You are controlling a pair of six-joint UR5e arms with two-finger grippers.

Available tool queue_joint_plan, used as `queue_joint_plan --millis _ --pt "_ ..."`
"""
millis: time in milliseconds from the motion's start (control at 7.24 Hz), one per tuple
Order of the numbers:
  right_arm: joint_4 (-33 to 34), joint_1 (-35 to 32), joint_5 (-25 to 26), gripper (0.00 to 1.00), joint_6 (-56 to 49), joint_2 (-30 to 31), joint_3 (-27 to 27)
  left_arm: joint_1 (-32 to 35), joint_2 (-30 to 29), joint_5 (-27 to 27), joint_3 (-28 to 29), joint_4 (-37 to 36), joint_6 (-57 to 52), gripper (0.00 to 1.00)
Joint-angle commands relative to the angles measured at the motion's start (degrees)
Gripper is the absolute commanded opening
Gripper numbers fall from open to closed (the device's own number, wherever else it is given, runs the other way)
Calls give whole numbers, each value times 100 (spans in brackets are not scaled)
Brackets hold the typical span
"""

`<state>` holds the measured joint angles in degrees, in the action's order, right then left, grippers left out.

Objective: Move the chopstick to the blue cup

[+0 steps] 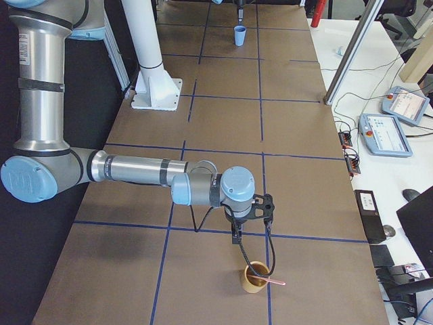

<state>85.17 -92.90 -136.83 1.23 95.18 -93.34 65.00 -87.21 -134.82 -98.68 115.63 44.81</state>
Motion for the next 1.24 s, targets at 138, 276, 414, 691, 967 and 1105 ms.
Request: queue_joint_plan --millis 138,276,414,691,967,1105 --pt "0 0 -10 100 0 0 0 -83 -50 -1 216 4 -16 99" --pt "0 0 -10 100 0 0 0 -153 -50 8 252 4 -7 99" --pt "0 0 -10 100 0 0 0 -198 -42 8 270 4 -16 100" --pt "0 -18 -28 100 0 9 0 -294 -42 130 287 4 -7 100" --pt "0 -18 -19 100 0 18 -9 -330 -50 254 418 39 -25 91" --pt "0 -35 -28 100 0 18 -44 -321 -50 254 419 117 10 73"
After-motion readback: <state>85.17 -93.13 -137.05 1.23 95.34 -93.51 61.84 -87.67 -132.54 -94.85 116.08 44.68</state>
